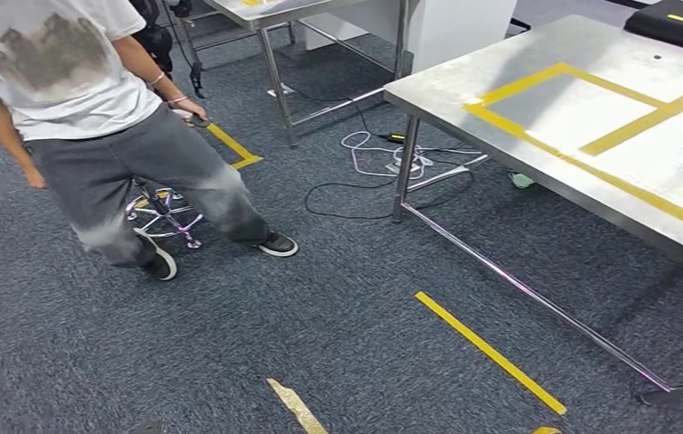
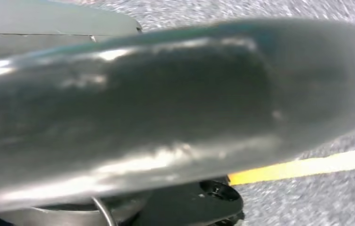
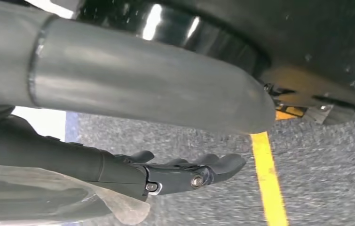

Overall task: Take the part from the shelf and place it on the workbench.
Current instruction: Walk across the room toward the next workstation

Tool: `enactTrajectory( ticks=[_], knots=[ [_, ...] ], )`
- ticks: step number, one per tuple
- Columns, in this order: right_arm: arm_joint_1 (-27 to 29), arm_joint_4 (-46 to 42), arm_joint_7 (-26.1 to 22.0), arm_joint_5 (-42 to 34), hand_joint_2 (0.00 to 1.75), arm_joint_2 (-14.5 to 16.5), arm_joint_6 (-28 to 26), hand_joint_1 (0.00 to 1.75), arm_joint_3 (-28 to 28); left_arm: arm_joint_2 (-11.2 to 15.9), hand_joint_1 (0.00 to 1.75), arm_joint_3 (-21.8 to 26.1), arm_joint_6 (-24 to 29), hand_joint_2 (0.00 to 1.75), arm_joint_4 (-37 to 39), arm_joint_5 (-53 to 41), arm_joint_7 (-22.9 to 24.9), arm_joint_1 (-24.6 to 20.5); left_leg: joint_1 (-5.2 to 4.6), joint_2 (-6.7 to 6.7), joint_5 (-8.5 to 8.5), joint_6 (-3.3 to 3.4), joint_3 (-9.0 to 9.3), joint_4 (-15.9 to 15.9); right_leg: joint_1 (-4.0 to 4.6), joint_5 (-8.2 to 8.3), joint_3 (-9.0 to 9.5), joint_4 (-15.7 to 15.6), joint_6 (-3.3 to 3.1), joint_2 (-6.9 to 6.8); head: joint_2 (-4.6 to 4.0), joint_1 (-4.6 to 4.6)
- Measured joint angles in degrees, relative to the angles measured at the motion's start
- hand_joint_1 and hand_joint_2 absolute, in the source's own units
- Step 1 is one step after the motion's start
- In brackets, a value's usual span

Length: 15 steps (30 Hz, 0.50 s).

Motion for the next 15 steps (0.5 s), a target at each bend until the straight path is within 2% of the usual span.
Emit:
enactTrajectory(
  ticks=[1,2,3,4,5,6,7,8,9,10,11,12,13,14,15],
  knots=[
    [0.1,0.0,0.0,0.0,0.00,0.0,0.1,0.00,0.0,0.0,0.00,-0.1,0.8,0.00,0.0,-0.2,-0.4,-0.1,0.11,1.03,-1.88,-0.24,-1.83,4.0,0.08,-0.11,0.05,0.0,-0.17,-1.01,0.00,-0.11],
    [0.1,0.0,0.0,0.0,0.00,0.0,0.1,0.00,0.0,0.0,0.00,-0.2,1.7,0.00,0.0,-0.3,-0.8,-0.1,0.27,1.43,-3.15,-0.44,-3.38,7.3,0.15,-0.21,0.09,0.0,-0.25,-2.00,0.00,-0.12],
    [0.1,0.0,0.0,0.1,0.00,0.0,0.1,0.00,0.0,0.0,0.00,-0.4,2.4,0.00,0.0,-0.3,-1.2,-0.1,0.44,1.62,-3.37,-0.59,-4.14,9.1,0.19,-0.32,0.15,0.0,-0.29,-2.96,0.00,-0.12],
    [0.1,0.0,0.0,0.1,0.00,-0.1,0.1,0.00,0.0,0.0,0.00,-0.4,2.9,0.00,0.0,-0.3,-1.6,-0.1,0.57,1.81,-2.47,-0.68,-3.84,8.6,0.22,-0.44,0.26,0.0,-0.26,-3.82,0.00,-0.12],
    [0.0,0.0,0.0,0.1,0.00,-0.1,0.2,0.00,0.0,0.1,0.00,-0.5,3.2,0.00,0.0,-0.3,-1.8,0.0,0.66,2.19,-0.67,-0.69,-2.43,5.9,0.23,-0.58,0.46,0.0,-0.17,-4.59,0.00,-0.14],
    [0.0,0.0,0.0,0.2,0.00,-0.1,0.2,0.00,0.0,0.1,0.00,-0.5,3.4,0.00,0.0,-0.3,-1.9,0.0,0.68,3.13,1.42,-0.60,-0.36,1.9,0.24,-0.77,0.72,0.0,-0.04,-5.30,0.00,-0.14],
    [0.0,0.0,0.0,0.3,0.00,-0.1,0.3,0.00,0.0,0.1,0.00,-0.6,3.4,0.00,0.0,-0.3,-2.0,0.0,0.42,4.48,2.76,-0.45,1.59,-2.0,0.38,-1.02,0.84,0.1,0.21,-5.94,0.00,-0.15],
    [0.0,0.0,0.0,0.4,0.00,-0.1,0.4,0.00,0.0,0.1,0.00,-0.7,3.3,0.00,0.0,-0.3,-2.0,-0.1,0.21,5.61,3.49,-0.18,2.96,-4.8,0.53,-1.27,0.90,0.1,0.51,-6.54,0.00,-0.10],
    [-0.1,0.0,0.0,0.5,0.00,-0.1,0.5,0.00,0.0,0.1,0.00,-0.7,3.3,0.00,0.0,-0.3,-2.1,-0.2,-0.03,6.35,3.57,0.11,3.63,-6.3,0.67,-1.49,0.96,0.1,0.84,-7.14,0.00,-0.05],
    [-0.1,0.0,0.0,0.6,0.00,-0.1,0.6,0.00,0.0,0.1,0.00,-0.8,3.2,0.00,0.0,-0.3,-2.2,-0.3,-0.30,6.36,3.27,0.40,3.68,-6.7,0.77,-1.66,1.13,0.1,1.16,-7.74,0.00,0.03],
    [-0.3,0.0,-0.1,0.7,0.00,-0.1,0.6,0.00,0.0,0.1,0.00,-0.8,3.2,0.00,0.0,-0.3,-2.3,-0.2,-0.30,5.74,3.29,0.78,3.64,-6.7,0.73,-1.77,1.51,0.0,1.46,-8.32,0.00,0.08],
    [-0.4,0.0,-0.1,0.8,0.00,-0.1,0.7,0.00,0.0,0.1,0.00,-0.8,3.2,0.00,0.0,-0.3,-2.4,-0.1,-0.28,5.13,3.37,1.11,3.73,-6.9,0.61,-2.05,1.74,0.1,1.77,-8.14,0.00,0.13],
    [-0.5,0.0,-0.1,0.9,0.00,-0.1,0.7,0.00,0.0,0.1,0.00,-0.8,3.2,0.00,0.0,-0.3,-2.5,-0.1,-0.20,4.52,3.51,1.48,3.82,-7.1,0.49,-2.76,1.54,0.9,2.02,-7.02,0.00,0.27],
    [-0.6,0.0,-0.2,1.0,0.00,-0.1,0.8,0.00,0.0,0.2,0.00,-0.8,3.2,0.00,0.0,-0.2,-2.6,-0.1,-0.05,3.87,3.66,1.87,3.93,-7.3,0.40,-4.01,0.58,2.9,2.23,-5.39,0.00,0.45],
    [-0.5,0.0,-0.2,1.0,0.00,-0.1,0.9,0.00,0.0,0.1,0.00,-0.8,3.2,0.00,0.0,-0.2,-2.7,-0.2,0.04,3.23,3.75,2.15,3.95,-7.4,0.33,-5.70,-1.16,6.2,2.32,-3.48,0.00,0.68]
  ],
)
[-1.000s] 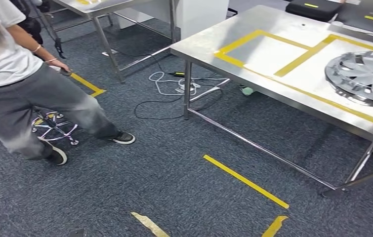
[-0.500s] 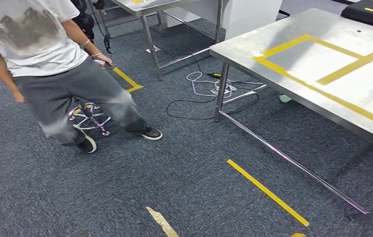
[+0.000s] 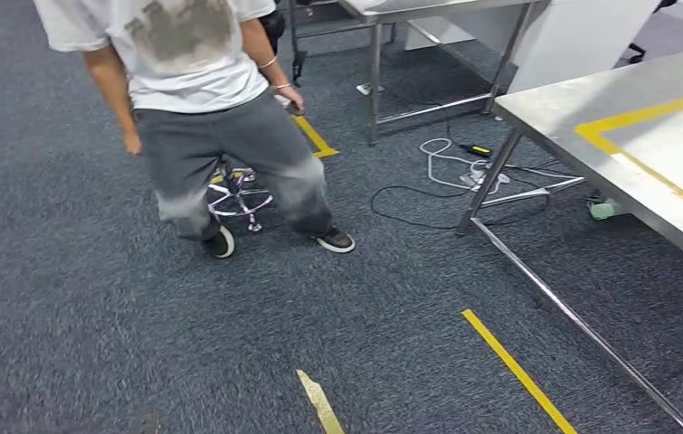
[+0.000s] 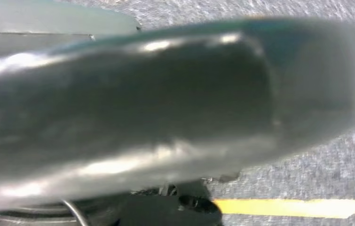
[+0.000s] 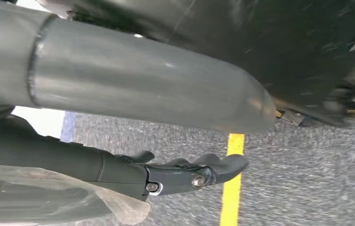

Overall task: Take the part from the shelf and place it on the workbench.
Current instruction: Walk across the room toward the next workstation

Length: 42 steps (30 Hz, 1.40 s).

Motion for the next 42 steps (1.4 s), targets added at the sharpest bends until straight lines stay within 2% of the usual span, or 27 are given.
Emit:
enactTrajectory(
  ticks=[2,3,4,6,8,10,12,14,16,18,19,20,21,23,25,27,28,30,31,32,33,34,35,36,38,40,42],
  knots=[
    [0.2,0.0,0.0,0.0,0.00,0.0,0.1,0.00,0.0,0.0,0.00,0.0,-0.1,0.00,0.0,0.0,0.0,-0.1,-0.04,-1.49,0.01,0.34,-0.06,0.0,0.03,-2.94,-4.33,8.0,0.00,1.89,0.00,0.23],
    [0.3,0.0,0.0,0.1,0.00,0.0,0.1,0.00,0.0,0.0,0.00,0.0,-0.1,0.00,0.0,0.0,0.0,-0.1,-0.08,-2.28,-0.02,0.38,-0.03,0.0,0.05,-3.16,-5.92,10.4,-0.03,2.13,0.00,0.22],
    [0.4,0.0,-0.1,0.1,0.00,0.0,0.2,0.00,0.0,0.0,0.00,0.0,-0.1,0.00,0.0,0.1,0.0,-0.1,-0.09,-3.13,-0.03,0.40,0.01,0.1,0.06,-2.15,-6.52,10.5,-0.10,2.26,0.00,0.22],
    [0.5,0.0,-0.1,0.2,0.00,-0.1,0.2,0.00,0.0,0.0,0.00,0.0,-0.1,0.00,0.0,0.1,0.0,0.0,-0.02,-4.81,-0.10,0.30,0.12,0.2,-0.03,2.45,-4.74,4.7,-0.28,3.13,0.00,0.22],
    [0.5,0.1,-0.1,0.2,0.00,-0.1,0.3,0.00,0.0,0.0,0.00,0.0,0.0,0.00,0.0,0.2,0.0,-0.1,-0.06,-6.30,-0.25,-0.15,-0.10,0.6,-0.31,5.47,-1.84,-2.3,-0.44,5.66,0.00,0.20],
    [0.4,0.1,-0.1,0.2,0.00,-0.1,0.4,0.00,0.0,-0.1,0.00,0.0,0.0,0.00,0.0,0.2,0.0,-0.1,0.02,-7.53,-0.18,-0.88,-0.58,0.8,-0.38,5.62,-0.61,-4.7,-0.73,6.96,0.00,0.15],
    [0.4,0.1,-0.1,0.2,0.00,-0.1,0.5,0.00,0.0,0.0,0.00,0.0,0.0,0.00,0.0,0.2,0.0,0.1,0.27,-8.38,-0.07,-1.51,-0.88,0.9,-0.32,5.78,-0.33,-4.9,-1.30,5.84,0.00,0.13],
    [0.4,0.1,-0.1,0.3,0.00,-0.1,0.5,0.00,0.0,0.0,0.00,0.0,0.0,0.00,0.0,0.2,0.1,0.2,0.19,-6.42,-1.48,-2.02,-1.75,2.9,-0.41,5.89,-0.11,-5.2,-1.92,4.39,0.00,-0.15],
    [0.5,0.1,-0.1,0.3,0.00,-0.1,0.6,0.00,0.0,-0.1,0.00,0.0,0.0,0.00,0.0,0.2,0.1,0.1,0.12,-3.08,-5.02,-2.48,-4.49,9.1,-0.33,5.75,0.02,-5.3,-2.35,2.61,0.00,-0.48],
    [0.6,0.1,-0.1,0.3,0.00,-0.1,0.8,0.00,0.0,-0.1,0.00,0.0,0.0,0.00,0.0,0.2,0.3,0.0,0.28,-1.79,-7.80,-2.82,-7.50,15.9,-0.19,5.56,0.08,-5.3,-2.55,0.75,0.00,-0.54],
    [0.6,0.1,-0.1,0.4,0.00,-0.1,0.8,0.00,0.0,-0.1,0.00,0.0,0.0,0.00,0.0,0.2,0.5,0.1,0.36,-1.59,-7.76,-2.89,-7.94,17.0,-0.16,5.47,0.13,-5.3,-2.58,-0.10,0.00,-0.55],
    [0.6,0.1,-0.1,0.4,0.00,-0.1,0.9,0.00,0.0,-0.1,0.00,0.0,0.0,0.00,0.0,0.2,0.7,0.2,0.43,-1.39,-6.60,-2.91,-7.27,15.9,-0.15,5.38,0.24,-5.3,-2.55,-0.87,0.00,-0.56],
    [0.5,0.1,-0.1,0.4,0.00,-0.1,0.9,0.00,0.0,0.0,0.00,0.0,0.0,0.00,0.0,0.2,0.8,0.3,0.45,-0.83,-4.64,-2.84,-5.58,12.7,-0.14,5.26,0.42,-5.3,-2.48,-1.61,0.00,-0.56],
    [0.5,0.1,-0.1,0.4,0.00,-0.1,0.9,0.00,0.0,-0.1,0.00,0.0,0.0,0.00,0.0,0.2,0.9,0.2,0.08,2.21,-1.58,-2.38,-1.65,4.8,0.06,4.90,0.84,-5.2,-2.09,-2.90,0.00,-0.58],
    [0.5,0.1,-0.1,0.4,0.00,-0.1,0.9,0.00,0.0,-0.1,0.00,0.0,0.0,0.00,0.0,0.2,0.9,0.0,-0.42,4.23,-1.00,-1.65,-0.13,1.3,0.40,4.56,1.14,-5.2,-1.58,-4.10,0.00,-0.55],
    [0.3,0.1,-0.1,0.5,0.00,-0.1,0.9,0.00,0.0,-0.1,0.00,0.0,-0.1,0.00,0.0,0.2,0.9,0.1,-0.55,3.13,-1.00,-0.94,-0.25,1.0,0.49,4.33,1.54,-5.5,-1.04,-5.30,0.00,-0.55],
    [0.2,0.1,-0.1,0.5,0.00,-0.1,1.0,0.00,0.0,-0.1,0.00,0.1,-0.1,0.00,0.0,0.3,0.9,0.2,-0.44,2.42,-0.88,-0.60,-0.18,0.8,0.42,3.93,1.56,-5.3,-0.71,-4.89,0.00,-0.47],
    [0.1,0.1,-0.2,0.7,0.00,-0.1,1.0,0.00,0.0,-0.1,0.00,0.1,-0.3,0.00,0.0,0.4,0.9,0.1,-0.11,0.97,-0.56,0.15,0.01,0.4,0.20,1.68,0.12,-1.9,-0.20,-1.91,0.00,-0.12],
    [0.2,0.1,-0.1,0.8,0.00,-0.1,1.1,0.00,0.0,-0.1,0.00,0.1,-0.4,0.00,0.0,0.5,0.9,0.1,-0.02,0.22,-0.47,0.42,-0.02,0.4,0.10,-0.11,-1.66,1.7,-0.09,0.09,0.00,0.08],
    [0.3,0.1,-0.1,0.9,0.00,-0.1,1.1,0.00,0.0,-0.2,0.00,0.1,-0.5,0.00,0.0,0.5,0.9,0.0,-0.01,-0.57,-0.45,0.60,-0.05,0.4,0.07,-1.80,-3.80,5.9,-0.05,1.31,0.00,0.15],
    [0.4,0.1,-0.1,0.9,0.00,-0.1,1.1,0.00,0.0,-0.2,0.00,0.1,-0.6,0.00,0.0,0.5,0.9,0.0,-0.04,-1.41,-0.44,0.69,-0.04,0.4,0.07,-2.83,-5.79,9.5,-0.04,1.88,0.00,0.17],
    [0.5,0.1,-0.1,1.0,0.00,-0.1,1.1,0.00,0.0,-0.2,0.00,0.1,-0.6,0.00,0.0,0.5,0.9,0.0,-0.06,-2.32,-0.46,0.71,0.01,0.5,0.09,-2.77,-7.15,11.4,-0.08,2.15,0.00,0.15],
    [0.5,0.1,-0.1,1.1,0.00,-0.1,1.1,0.00,0.0,-0.2,0.00,0.1,-0.7,0.00,0.0,0.6,0.9,0.0,-0.07,-3.23,-0.47,0.71,0.10,0.5,0.09,-1.42,-7.40,10.8,-0.17,2.31,0.00,0.15],
    [0.5,0.1,0.0,1.2,0.00,-0.2,1.1,0.00,0.0,-0.2,0.00,0.1,-0.8,0.00,0.0,0.6,0.9,0.0,-0.06,-4.12,-0.49,0.68,0.20,0.5,0.07,0.81,-6.63,8.1,-0.30,2.61,0.00,0.15],
    [0.5,0.1,-0.1,1.3,0.00,-0.2,1.2,0.00,0.0,-0.3,0.00,0.1,-0.9,0.00,0.0,0.6,0.9,0.0,-0.07,-5.76,-0.64,0.41,0.24,0.6,-0.19,5.09,-3.52,-0.1,-0.60,5.20,0.00,0.14],
    [0.5,0.1,0.0,1.4,0.00,-0.2,1.2,0.00,0.0,-0.3,0.00,0.1,-1.1,0.00,0.0,0.7,0.9,-0.1,-0.03,-7.14,-0.67,-0.20,-0.05,0.8,-0.38,6.37,-1.39,-4.6,-0.84,7.38,0.00,0.11],
    [0.4,0.1,0.0,1.5,0.00,-0.2,1.3,0.00,0.0,-0.3,0.00,0.1,-1.2,0.00,0.0,0.7,0.8,0.0,0.17,-8.35,-0.48,-0.95,-0.36,0.7,-0.28,6.28,-0.84,-5.0,-1.20,6.75,0.00,0.09]
  ],
)
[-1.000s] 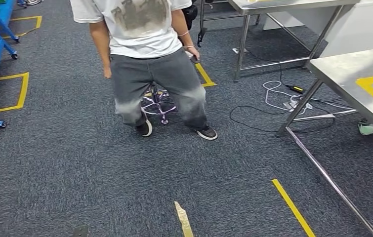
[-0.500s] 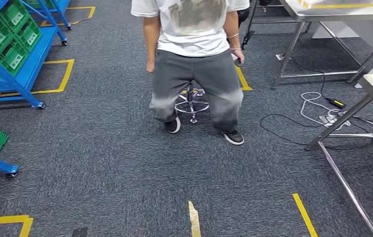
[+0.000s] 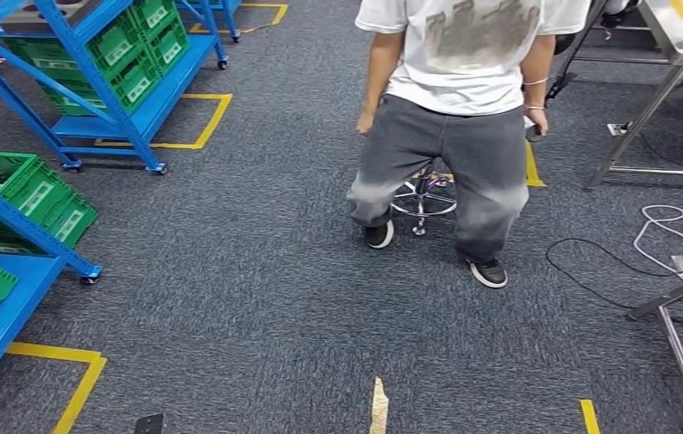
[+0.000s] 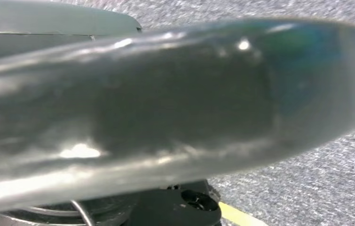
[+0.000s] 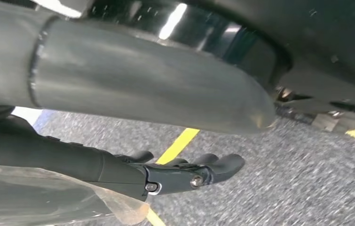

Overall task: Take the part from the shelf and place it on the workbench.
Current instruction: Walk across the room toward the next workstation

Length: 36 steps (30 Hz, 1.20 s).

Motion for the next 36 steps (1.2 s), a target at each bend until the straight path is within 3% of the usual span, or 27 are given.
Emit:
enactTrajectory(
  ticks=[1,3,5,7,8,10,11,13,14,16,18,20,22,23,24,25,27,29,31,33,35,36],
  knots=[
    [0.0,0.0,0.0,0.0,0.00,0.0,0.0,0.00,0.0,0.0,0.00,0.0,0.0,0.00,0.0,0.0,0.0,0.1,0.06,0.34,-0.13,-0.33,-0.09,0.1,-0.01,0.11,0.16,-0.2,-0.30,-0.66,0.00,-0.03],
    [0.0,0.0,0.0,0.1,0.00,0.0,0.0,0.00,0.0,0.0,0.00,0.0,0.0,0.00,0.0,0.1,0.0,0.1,-0.04,2.96,-1.91,-0.94,-1.19,2.7,-0.11,0.22,0.54,-0.7,-0.98,-2.28,0.00,-0.40],
    [0.1,0.0,0.0,0.2,0.00,0.0,0.1,0.00,0.0,0.0,0.00,0.0,0.0,0.00,0.0,0.2,0.0,0.0,0.03,5.88,-5.53,-1.48,-4.30,9.5,-0.02,0.02,0.76,-0.8,-1.44,-4.18,0.00,-0.74],
    [0.2,0.0,0.0,0.4,0.00,0.0,0.1,0.00,0.0,0.0,0.00,0.0,0.0,0.00,0.0,0.3,0.0,0.0,0.30,6.63,-7.49,-1.89,-7.03,15.4,0.04,-0.24,0.89,-0.8,-1.56,-6.09,0.00,-0.78],
    [0.1,0.0,0.0,0.5,0.00,0.0,0.1,0.00,0.0,0.0,0.00,0.0,0.0,0.00,0.0,0.3,0.0,0.1,0.43,6.80,-6.86,-2.02,-7.07,15.6,0.05,-0.37,0.99,-0.7,-1.53,-6.92,0.00,-0.78],
    [0.0,0.0,0.0,0.7,0.00,0.0,0.2,0.00,0.0,0.1,0.00,0.1,0.1,0.00,0.0,0.4,0.1,0.3,0.55,7.84,-3.07,-2.01,-4.08,9.7,0.05,-0.69,1.43,-0.7,-1.29,-8.37,0.00,-0.79],
    [0.0,0.0,0.0,0.7,0.00,0.0,0.3,0.00,0.0,0.1,0.00,0.1,0.1,0.00,0.0,0.4,0.1,0.3,0.36,9.34,-1.53,-1.88,-2.11,5.9,0.15,-0.89,1.67,-0.7,-1.08,-9.02,0.00,-0.78],
    [0.0,0.0,-0.1,0.8,0.00,0.0,0.4,0.00,0.0,0.1,0.00,0.1,0.1,0.00,0.0,0.5,0.1,0.1,-0.11,11.75,-0.20,-1.22,0.17,0.9,0.48,-1.29,1.97,-0.7,-0.57,-10.24,0.00,-0.76],
    [-0.1,0.0,-0.1,0.9,0.00,0.0,0.4,0.00,0.0,0.2,0.00,0.1,0.1,0.00,0.0,0.5,0.1,0.1,-0.37,12.16,-0.45,-0.86,0.28,0.3,0.65,-1.42,2.11,-0.7,-0.32,-10.85,0.00,-0.75],
    [-0.3,0.0,-0.1,0.9,0.00,0.0,0.5,0.00,0.0,0.2,0.00,0.1,0.1,0.00,0.0,0.6,0.1,0.2,-0.32,10.93,-0.34,-0.10,0.18,0.0,0.63,-1.74,2.49,-0.8,0.26,-11.75,0.00,-0.76],
    [-0.5,0.0,-0.1,1.0,0.00,0.0,0.5,0.00,0.0,0.3,0.00,0.1,0.1,0.00,0.0,0.6,0.1,0.3,-0.03,9.58,-0.08,0.66,0.34,-0.4,0.39,-3.31,1.69,1.2,0.88,-9.25,0.00,-0.52],
    [-0.5,0.0,-0.1,1.1,0.00,0.0,0.6,0.00,0.0,0.3,0.00,0.1,0.1,0.00,0.0,0.7,0.1,0.2,0.12,8.20,0.10,1.16,0.36,-0.5,0.27,-6.56,-1.54,7.7,1.17,-5.68,0.00,-0.17],
    [-0.3,0.0,0.2,1.1,0.00,0.0,0.8,0.00,0.0,0.3,0.00,0.2,0.1,0.00,0.0,0.9,0.2,0.2,0.06,6.58,0.13,1.31,0.36,-0.5,0.31,-8.60,-5.47,14.7,1.21,-4.70,0.00,-0.13],
    [-0.2,0.0,0.3,1.2,0.00,-0.1,0.9,0.00,0.0,0.3,0.00,0.3,0.1,0.00,0.0,1.0,0.2,0.2,0.03,5.71,0.12,1.32,0.40,-0.5,0.33,-8.06,-6.43,15.7,1.16,-4.58,0.00,-0.12],
    [-0.1,0.0,0.4,1.3,0.00,-0.1,0.9,0.00,0.0,0.4,0.00,0.3,0.1,0.00,0.0,1.1,0.2,0.3,0.03,4.81,0.10,1.30,0.47,-0.4,0.32,-6.35,-6.27,14.3,1.06,-4.41,0.00,-0.13],
    [-0.1,0.0,0.5,1.4,0.00,-0.2,1.0,0.00,0.0,0.4,0.00,0.3,0.0,0.00,0.0,1.1,0.3,0.3,0.05,3.94,0.06,1.24,0.54,-0.4,0.27,-3.90,-5.06,10.8,0.92,-3.91,0.00,-0.13],
    [-0.1,0.0,0.6,1.7,0.00,-0.2,1.1,0.00,0.0,0.4,0.00,0.4,-0.1,0.00,0.0,1.1,0.3,0.2,0.08,2.41,-0.10,0.89,0.49,-0.1,-0.03,-0.48,-1.91,3.3,0.70,-1.22,0.00,-0.14],
    [-0.2,0.0,0.7,1.8,0.00,-0.2,1.2,0.00,0.0,0.4,0.00,0.4,-0.1,0.00,0.0,1.1,0.4,0.2,0.15,1.19,-0.08,0.23,0.16,0.0,-0.14,0.01,-0.27,0.2,0.52,0.54,0.00,-0.19],
    [-0.3,0.0,0.8,2.0,0.00,-0.3,1.4,0.00,0.1,0.5,0.00,0.5,-0.2,0.00,0.0,1.1,0.5,0.3,0.33,0.14,0.11,-0.50,-0.13,-0.1,-0.06,0.10,0.11,-0.1,0.10,-0.36,0.00,-0.20],
    [-0.3,0.0,0.9,2.3,0.00,-0.3,1.6,0.00,0.1,0.5,0.00,0.8,-0.4,0.00,0.0,1.2,0.5,0.4,0.30,1.76,-0.87,-1.17,-0.76,1.3,-0.17,0.26,0.39,-0.4,-0.46,-1.79,0.00,-0.41],
    [-0.3,0.0,0.9,2.5,0.00,-0.3,1.7,0.00,0.2,0.6,0.00,1.0,-0.7,0.00,0.0,1.5,0.5,0.2,0.24,4.92,-3.80,-1.68,-3.06,6.5,-0.14,0.17,0.66,-0.6,-0.90,-3.59,0.00,-0.78],
    [-0.2,0.0,0.9,2.6,0.00,-0.3,1.8,0.00,0.3,0.5,0.00,1.1,-0.8,0.00,0.0,1.6,0.5,0.1,0.31,5.82,-5.49,-1.85,-4.73,10.1,-0.07,0.04,0.73,-0.6,-1.09,-4.55,0.00,-0.90]
  ],
)
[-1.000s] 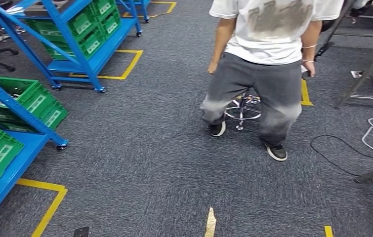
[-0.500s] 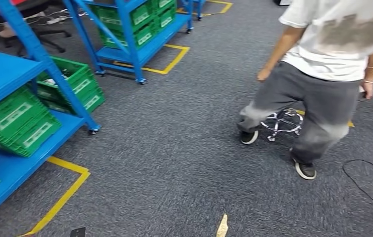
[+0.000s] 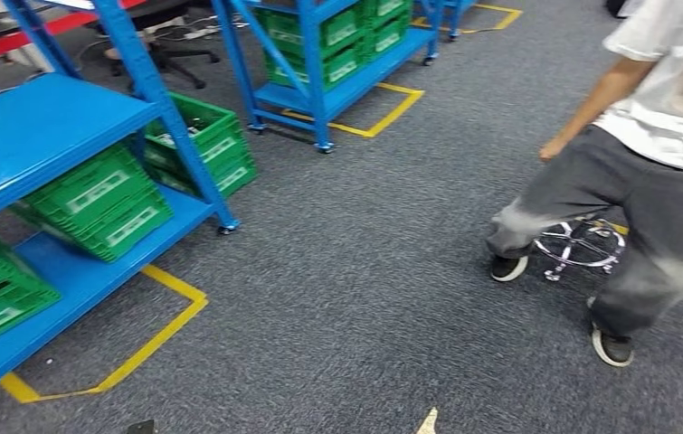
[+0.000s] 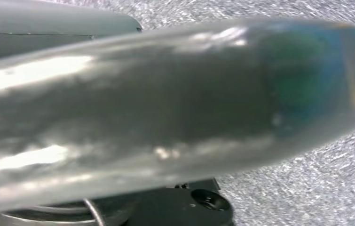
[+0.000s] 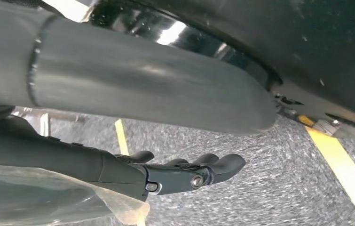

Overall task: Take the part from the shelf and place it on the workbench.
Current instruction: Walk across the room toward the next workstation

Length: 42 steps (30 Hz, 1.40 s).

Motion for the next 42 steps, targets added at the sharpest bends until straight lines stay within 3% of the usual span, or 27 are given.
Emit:
enactTrajectory(
  ticks=[2,3,4,6,8,10,11,13,15,16,17,18,19,21,22,24,26,28,30,31,33,35,36,38,39,41,42],
  knots=[
    [0.1,0.0,0.0,0.0,0.00,0.0,0.0,0.00,0.1,0.0,0.00,0.2,-0.2,0.00,0.0,0.3,-0.1,-0.1,0.09,0.71,-1.34,-0.13,-2.16,4.7,0.11,-0.24,0.12,0.0,-0.22,-1.90,0.00,-0.01],
    [0.1,0.0,0.0,0.0,0.00,0.0,0.0,0.00,0.1,0.1,0.00,0.3,-0.3,0.00,0.0,0.4,-0.3,0.0,0.11,0.95,-0.51,-0.09,-1.91,4.4,0.14,-0.35,0.22,0.0,-0.24,-2.73,0.00,-0.02],
    [0.1,0.0,0.0,0.0,0.00,0.0,-0.1,0.00,0.1,0.2,0.00,0.4,-0.4,0.00,0.0,0.7,-0.4,0.1,0.10,1.32,1.22,0.01,-0.65,2.0,0.15,-0.47,0.38,0.0,-0.17,-3.48,0.00,-0.03],
    [0.1,0.0,-0.1,0.0,0.00,0.0,-0.4,0.00,0.1,0.2,0.00,0.6,-0.6,0.00,0.0,1.1,-0.4,0.1,-0.31,4.13,4.49,0.49,3.13,-5.4,0.35,-0.78,0.77,0.1,0.16,-4.80,0.00,-0.07],
    [0.1,0.0,-0.2,0.1,0.00,0.0,-0.9,0.00,0.1,0.2,0.00,0.7,-0.9,0.00,0.0,1.2,0.1,-0.1,-0.87,6.57,5.35,1.13,4.96,-9.6,0.68,-1.09,1.02,0.1,0.66,-6.08,0.00,-0.07],
    [-0.1,0.0,-0.2,0.1,0.00,0.0,-1.6,0.00,0.1,0.2,0.00,0.7,-0.9,0.00,0.0,1.0,1.0,-0.1,-1.01,5.85,5.21,1.66,4.84,-10.0,0.85,-1.32,1.38,-0.1,1.17,-7.45,0.00,-0.08],
    [-0.2,0.0,-0.4,0.0,0.00,0.0,-1.8,0.00,0.0,0.1,0.00,0.7,-0.8,0.00,0.0,0.9,1.5,0.1,-0.88,5.13,5.32,1.93,4.88,-10.2,0.80,-1.61,1.48,0.0,1.52,-7.21,0.00,-0.05],
    [-0.3,0.0,-0.7,-0.6,0.00,0.0,-2.4,0.00,0.0,-0.1,0.00,0.8,-0.3,0.00,0.0,0.8,2.3,0.3,-0.52,3.74,5.60,2.58,5.06,-10.5,0.61,-3.66,0.37,2.8,2.12,-4.33,0.00,0.18],
    [-0.3,0.0,-0.5,-0.7,0.00,-0.1,-2.4,0.00,-0.2,-0.2,0.00,1.0,0.1,0.00,0.0,1.1,2.6,0.2,-0.38,2.33,5.69,3.02,5.01,-10.6,0.43,-7.23,-3.12,9.8,2.35,-0.95,0.00,0.45],
    [-0.2,0.0,0.0,-0.4,0.00,-0.1,-2.2,0.00,-0.2,-0.2,0.00,1.2,0.2,0.00,0.0,1.2,2.5,0.2,-0.41,1.52,5.69,3.12,4.97,-10.6,0.42,-8.54,-5.03,13.5,2.36,-0.34,0.00,0.50],
    [-0.1,0.0,0.5,0.0,0.00,-0.2,-2.1,0.00,-0.2,-0.2,0.00,1.3,0.1,0.00,0.0,1.2,2.4,0.2,-0.45,0.67,5.68,3.16,4.99,-10.5,0.45,-8.82,-6.30,15.6,2.30,-0.14,0.00,0.50],
    [0.0,0.0,1.0,0.4,0.00,-0.3,-2.2,0.00,-0.2,-0.2,0.00,1.4,0.0,0.00,0.0,0.9,2.2,0.2,-0.48,-0.23,5.68,3.16,5.04,-10.5,0.47,-7.85,-6.58,15.5,2.19,-0.02,0.00,0.51],
    [0.0,0.0,1.3,0.7,0.00,-0.3,-2.5,0.00,-0.2,-0.2,0.00,1.4,-0.2,0.00,0.0,0.5,2.0,0.2,-0.50,-1.14,5.67,3.15,5.13,-10.5,0.46,-5.80,-5.75,13.1,2.01,0.25,0.00,0.50],
    [0.0,0.0,1.7,1.0,0.00,-0.4,-3.3,0.00,-0.2,-0.2,0.00,1.4,-0.7,0.00,0.0,-0.3,1.4,0.2,-0.55,-2.73,5.61,2.95,5.21,-10.4,0.34,-1.60,-2.50,5.2,1.60,2.32,0.00,0.48],
    [0.0,0.0,1.8,1.0,0.00,-0.4,-3.6,0.00,-0.3,-0.2,0.00,1.4,-0.9,0.00,0.0,-0.5,1.1,0.2,-0.54,-3.47,5.59,2.73,5.09,-10.2,0.24,-0.58,-1.06,2.3,1.45,3.52,0.00,0.47],
    [0.1,0.0,2.0,0.6,0.00,-0.5,-4.1,0.00,-0.3,-0.2,0.00,1.4,-1.2,0.00,0.0,-0.7,0.7,0.1,-0.36,-4.71,5.76,1.99,4.68,-10.2,0.27,-0.57,0.07,0.4,1.19,4.68,0.00,0.43],
    [0.1,0.0,2.7,-0.3,0.00,-0.5,-4.5,0.00,-0.8,-0.3,0.00,1.4,-1.2,0.00,0.0,-1.0,0.7,0.3,-0.17,-5.33,5.81,1.24,4.42,-10.1,0.29,-0.36,0.42,-0.1,0.72,3.50,0.00,0.43],
    [0.0,0.0,3.9,-1.1,0.00,-0.5,-4.7,0.00,-1.5,-0.5,0.00,1.2,-0.9,0.00,0.0,-1.7,1.7,0.4,-0.32,-3.17,4.28,0.66,3.41,-7.8,0.11,-0.23,0.82,-0.6,0.05,2.02,0.00,0.05],
    [0.1,0.0,4.8,-1.3,0.00,-0.4,-4.6,0.00,-2.2,-0.7,0.00,0.8,-0.5,0.00,0.0,-2.8,3.6,0.3,-0.30,-0.24,0.95,0.17,0.48,-1.4,0.14,-0.42,1.12,-0.7,-0.44,0.28,0.00,-0.36],
    [0.1,0.0,4.7,-1.4,0.00,-0.4,-4.7,0.00,-2.4,-0.9,0.00,0.4,-0.4,0.00,0.0,-3.3,4.4,0.3,-0.19,0.43,-0.53,-0.03,-1.28,2.2,0.20,-0.56,1.21,-0.7,-0.55,-0.65,0.00,-0.40],
    [0.1,0.0,4.1,-1.1,0.00,-0.4,-4.8,0.00,-2.8,-1.0,0.00,0.0,-0.3,0.00,0.0,-3.7,4.7,0.5,0.03,0.92,-0.70,-0.22,-2.72,5.3,0.30,-0.88,1.47,-0.6,-0.57,-2.36,0.00,-0.39],
    [0.0,0.0,3.7,-0.7,0.00,-0.4,-4.6,0.00,-2.9,-1.0,0.00,-0.1,-0.6,0.00,0.0,-3.5,3.5,0.6,0.04,1.79,2.91,0.01,-0.14,0.2,0.38,-1.26,2.00,-0.6,-0.44,-3.85,0.00,-0.40],
    [0.0,0.0,3.6,-0.5,0.00,-0.4,-4.4,0.00,-3.0,-0.9,0.00,-0.1,-0.9,0.00,0.0,-3.3,2.7,0.6,-0.19,3.21,4.56,0.30,1.83,-3.7,0.48,-1.49,2.20,-0.6,-0.30,-4.51,0.00,-0.40],
    [0.0,0.0,3.5,-0.4,0.00,-0.5,-4.0,0.00,-3.2,-0.6,0.00,-0.2,-1.6,0.00,0.0,-3.0,1.1,0.3,-0.77,5.64,5.94,1.06,4.38,-9.1,0.82,-2.06,2.49,-0.5,0.21,-5.83,0.00,-0.35],
    [-0.1,0.0,3.5,-0.3,0.00,-0.5,-3.9,0.00,-3.3,-0.5,0.00,-0.2,-1.9,0.00,0.0,-2.9,0.4,0.2,-1.03,6.13,5.69,1.42,4.66,-9.9,0.96,-2.28,2.62,-0.5,0.51,-6.48,0.00,-0.34],
    [-0.4,0.0,3.3,-0.2,0.00,-0.5,-3.8,0.00,-3.4,-0.2,0.00,-0.2,-2.1,0.00,0.0,-2.7,-0.6,0.3,-1.02,5.03,5.71,2.06,4.58,-10.2,1.05,-2.57,3.14,-0.7,1.09,-7.63,0.00,-0.31],
    [-0.6,0.0,3.2,-0.2,0.00,-0.5,-3.7,0.00,-3.5,0.0,0.00,-0.2,-2.1,0.00,0.0,-2.5,-1.0,0.4,-0.85,4.40,5.83,2.37,4.70,-10.4,0.96,-2.90,3.23,-0.5,1.41,-6.86,0.00,-0.27]
  ],
)
